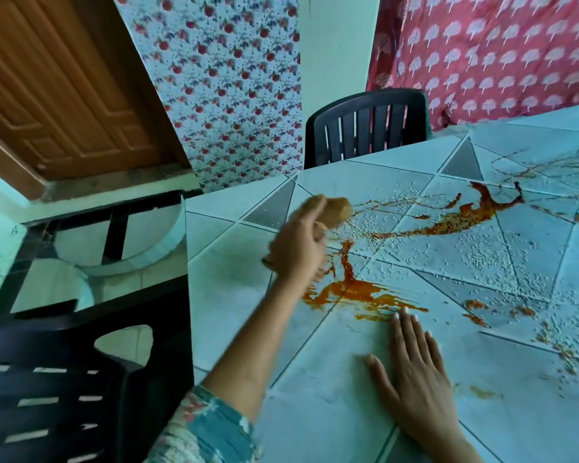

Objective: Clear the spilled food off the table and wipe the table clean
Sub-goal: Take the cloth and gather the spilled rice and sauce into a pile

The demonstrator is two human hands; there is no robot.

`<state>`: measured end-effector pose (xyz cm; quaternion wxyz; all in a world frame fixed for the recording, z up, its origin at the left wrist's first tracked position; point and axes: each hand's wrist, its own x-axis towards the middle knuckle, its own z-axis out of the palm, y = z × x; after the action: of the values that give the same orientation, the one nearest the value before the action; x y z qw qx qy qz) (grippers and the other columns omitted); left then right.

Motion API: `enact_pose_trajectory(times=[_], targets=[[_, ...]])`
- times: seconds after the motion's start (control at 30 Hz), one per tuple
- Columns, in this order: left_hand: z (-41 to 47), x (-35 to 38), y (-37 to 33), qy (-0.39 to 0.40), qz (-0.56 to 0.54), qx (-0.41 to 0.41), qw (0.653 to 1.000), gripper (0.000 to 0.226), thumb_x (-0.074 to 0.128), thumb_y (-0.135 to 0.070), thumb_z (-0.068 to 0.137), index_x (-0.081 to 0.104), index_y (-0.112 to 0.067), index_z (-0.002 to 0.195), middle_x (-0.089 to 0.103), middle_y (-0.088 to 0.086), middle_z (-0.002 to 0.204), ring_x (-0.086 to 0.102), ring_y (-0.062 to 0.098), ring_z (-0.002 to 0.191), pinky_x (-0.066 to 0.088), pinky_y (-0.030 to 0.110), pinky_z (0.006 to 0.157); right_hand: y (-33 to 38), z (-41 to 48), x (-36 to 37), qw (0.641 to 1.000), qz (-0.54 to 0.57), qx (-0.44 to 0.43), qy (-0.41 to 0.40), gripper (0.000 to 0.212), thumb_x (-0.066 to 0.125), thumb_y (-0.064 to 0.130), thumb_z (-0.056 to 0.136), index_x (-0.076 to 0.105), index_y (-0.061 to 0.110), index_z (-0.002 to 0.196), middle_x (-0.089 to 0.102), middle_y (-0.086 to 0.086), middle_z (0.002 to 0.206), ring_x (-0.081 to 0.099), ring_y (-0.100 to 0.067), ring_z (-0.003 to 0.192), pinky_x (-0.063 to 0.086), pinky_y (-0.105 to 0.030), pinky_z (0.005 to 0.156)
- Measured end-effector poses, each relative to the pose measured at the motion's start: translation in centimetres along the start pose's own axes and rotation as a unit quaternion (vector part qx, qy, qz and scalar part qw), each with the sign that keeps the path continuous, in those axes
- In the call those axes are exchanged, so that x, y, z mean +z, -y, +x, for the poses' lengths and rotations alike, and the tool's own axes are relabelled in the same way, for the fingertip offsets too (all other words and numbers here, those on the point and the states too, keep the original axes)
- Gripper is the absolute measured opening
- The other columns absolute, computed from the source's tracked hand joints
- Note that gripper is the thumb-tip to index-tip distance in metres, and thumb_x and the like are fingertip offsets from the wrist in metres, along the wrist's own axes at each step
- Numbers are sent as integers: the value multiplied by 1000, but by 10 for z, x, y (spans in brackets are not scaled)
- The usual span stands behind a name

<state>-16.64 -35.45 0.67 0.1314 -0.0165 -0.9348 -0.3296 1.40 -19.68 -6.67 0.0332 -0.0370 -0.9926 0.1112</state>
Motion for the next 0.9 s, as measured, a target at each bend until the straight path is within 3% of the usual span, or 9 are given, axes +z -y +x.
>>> enact_pose_trajectory(times=[0.1, 0.23, 0.37, 0.53, 0.6, 0.67, 0.77, 0.9], targets=[[46, -43, 58, -25, 98, -95, 990, 58, 63, -19, 86, 44, -41, 136, 59, 4, 126, 60, 27, 104, 48, 35, 80, 5, 11, 1, 1000, 12, 16, -13, 79, 20, 60, 92, 27, 2, 145, 22, -11, 153, 15, -18, 141, 6, -30, 115], [72, -67, 112, 19, 174, -203, 963, 56, 61, -22, 87, 43, -39, 137, 53, 11, 130, 53, 37, 112, 45, 41, 88, 8, 20, 5, 999, 3, 35, -9, 80, 21, 61, 92, 28, 1, 144, 24, -12, 152, 19, -19, 141, 2, -29, 115], [68, -37, 96, 31, 190, -173, 966, 56, 60, -24, 87, 41, -37, 138, 48, 9, 136, 52, 35, 115, 43, 44, 93, 10, 21, 4, 999, -16, 34, -9, 80, 21, 60, 91, 27, 2, 144, 23, -12, 152, 24, -22, 140, 4, -32, 115], [33, 12, 31, 83, 152, -68, 983, 53, 60, -26, 88, 42, -37, 137, 46, 5, 138, 52, 31, 116, 43, 42, 93, 12, 22, 2, 999, -27, 34, -4, 79, 20, 60, 92, 26, 3, 146, 20, -11, 154, 18, -22, 142, 4, -33, 115], [17, 26, 12, 112, 101, -1, 989, 56, 64, -22, 85, 45, -37, 136, 49, 3, 138, 54, 27, 115, 44, 37, 93, 12, 21, 3, 999, -27, 37, 0, 78, 20, 60, 92, 25, 4, 146, 19, -11, 154, 16, -22, 143, 5, -33, 115], [9, 27, 3, 125, 47, 48, 990, 58, 67, -20, 83, 47, -40, 133, 56, -2, 132, 58, 20, 109, 45, 26, 81, 11, 20, 4, 999, -24, 39, 3, 78, 19, 60, 93, 24, 4, 147, 17, -10, 154, 14, -22, 143, 6, -35, 115], [26, 6, 13, 62, -8, 34, 997, 59, 65, -17, 82, 48, -42, 132, 64, -2, 121, 62, 19, 99, 43, 21, 73, 10, 19, 5, 999, -23, 38, 1, 77, 21, 60, 93, 24, 4, 147, 18, -11, 154, 16, -23, 143, 8, -36, 114], [79, -30, 69, -2, 101, -91, 991, 57, 62, -21, 82, 48, -42, 133, 62, 8, 122, 58, 35, 106, 49, 40, 85, 11, 18, 5, 999, -20, 38, 2, 77, 22, 58, 92, 27, 3, 145, 21, -12, 153, 19, -26, 142, 13, -38, 113]])
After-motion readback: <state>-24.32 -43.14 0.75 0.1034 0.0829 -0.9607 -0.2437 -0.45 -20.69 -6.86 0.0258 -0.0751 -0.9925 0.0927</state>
